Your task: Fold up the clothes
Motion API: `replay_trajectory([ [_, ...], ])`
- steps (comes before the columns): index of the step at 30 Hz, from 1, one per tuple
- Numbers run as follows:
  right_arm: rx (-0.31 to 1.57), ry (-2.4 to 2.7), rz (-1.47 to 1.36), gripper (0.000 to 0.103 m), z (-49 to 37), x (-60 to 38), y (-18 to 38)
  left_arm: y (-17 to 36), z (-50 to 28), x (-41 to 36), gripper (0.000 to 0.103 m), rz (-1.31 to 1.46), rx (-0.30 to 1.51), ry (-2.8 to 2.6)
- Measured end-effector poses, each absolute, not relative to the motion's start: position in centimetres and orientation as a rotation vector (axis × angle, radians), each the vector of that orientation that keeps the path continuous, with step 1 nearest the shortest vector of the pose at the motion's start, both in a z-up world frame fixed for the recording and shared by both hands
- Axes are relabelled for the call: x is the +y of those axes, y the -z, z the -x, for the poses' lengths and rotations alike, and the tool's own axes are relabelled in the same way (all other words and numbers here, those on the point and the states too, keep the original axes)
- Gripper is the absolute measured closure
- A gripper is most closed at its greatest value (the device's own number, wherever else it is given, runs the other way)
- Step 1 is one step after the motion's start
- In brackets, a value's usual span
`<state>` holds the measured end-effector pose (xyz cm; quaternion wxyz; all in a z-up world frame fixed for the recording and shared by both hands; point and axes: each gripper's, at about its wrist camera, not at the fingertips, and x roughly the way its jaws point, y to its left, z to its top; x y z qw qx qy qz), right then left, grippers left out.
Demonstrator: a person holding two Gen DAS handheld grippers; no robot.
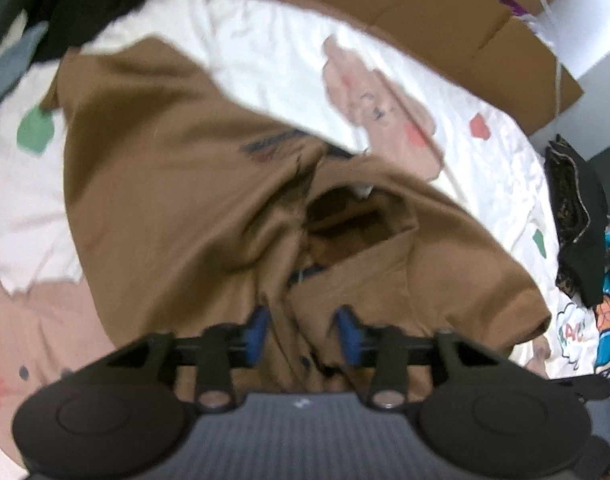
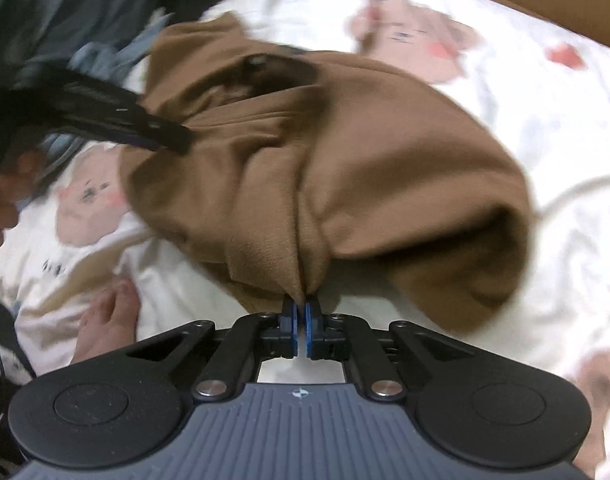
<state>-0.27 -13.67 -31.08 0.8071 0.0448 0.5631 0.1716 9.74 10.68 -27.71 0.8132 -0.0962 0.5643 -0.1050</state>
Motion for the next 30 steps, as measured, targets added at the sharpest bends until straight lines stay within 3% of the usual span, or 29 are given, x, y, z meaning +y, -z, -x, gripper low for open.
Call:
replay_trajectory([
  [6, 1.169, -0.304, -0.122, 0.102, 1.3, -16.4, 29.9, 25.7, -10.5, 9.8, 0.033, 0.127, 1.117, 0.203],
  [30, 1.083, 0.037, -0.356, 0.102, 4.2, -29.7, 27.8, 26.8, -14.4, 11.4, 0.028, 0.021, 1.091, -0.095],
])
